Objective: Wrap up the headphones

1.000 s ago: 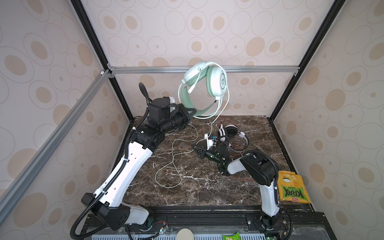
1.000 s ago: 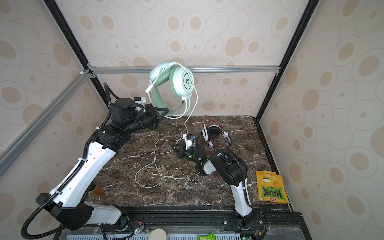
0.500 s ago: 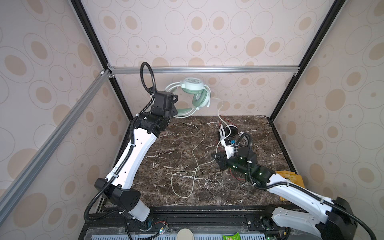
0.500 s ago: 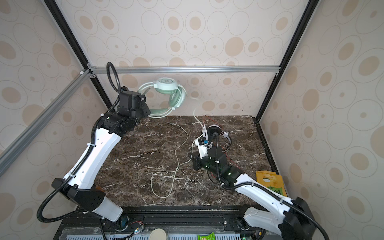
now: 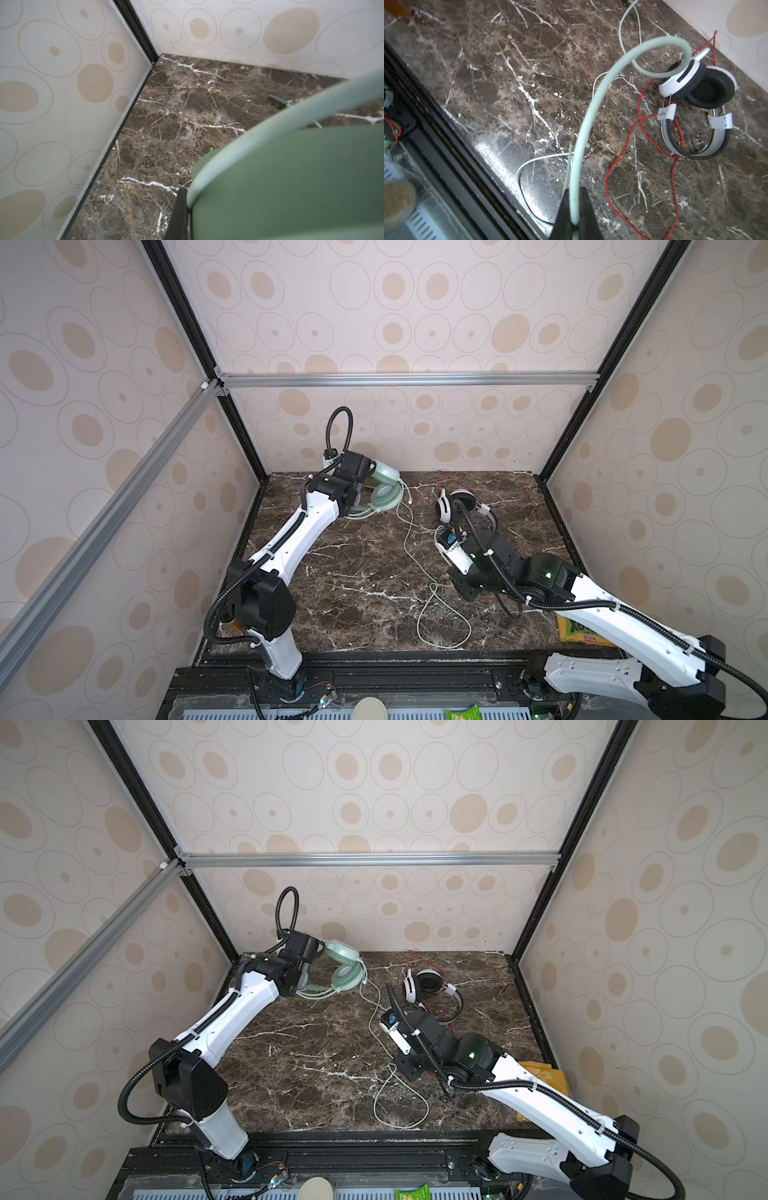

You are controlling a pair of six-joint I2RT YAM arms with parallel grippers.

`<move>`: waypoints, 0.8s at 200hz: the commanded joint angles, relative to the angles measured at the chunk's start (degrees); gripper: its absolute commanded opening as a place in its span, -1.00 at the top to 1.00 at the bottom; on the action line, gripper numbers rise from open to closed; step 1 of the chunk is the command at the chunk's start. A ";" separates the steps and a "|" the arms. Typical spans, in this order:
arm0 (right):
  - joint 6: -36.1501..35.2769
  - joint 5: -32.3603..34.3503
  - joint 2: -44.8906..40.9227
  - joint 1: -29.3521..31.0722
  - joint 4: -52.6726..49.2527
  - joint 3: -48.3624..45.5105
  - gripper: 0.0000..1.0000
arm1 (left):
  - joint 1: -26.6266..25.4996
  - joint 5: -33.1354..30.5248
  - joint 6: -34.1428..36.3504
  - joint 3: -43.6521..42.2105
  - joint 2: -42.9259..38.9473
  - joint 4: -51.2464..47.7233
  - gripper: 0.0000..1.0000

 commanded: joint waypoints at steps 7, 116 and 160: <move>-6.77 7.45 1.55 5.58 -10.25 7.68 1.00 | -1.32 -5.88 -3.03 -1.86 -0.21 2.37 1.00; -17.91 9.11 11.79 -6.73 -2.94 26.23 1.00 | -16.52 10.61 13.15 -17.55 -7.97 12.38 1.00; -18.41 4.82 12.81 -17.09 -2.16 27.04 1.00 | -17.98 16.70 15.70 -23.52 -13.95 11.60 1.00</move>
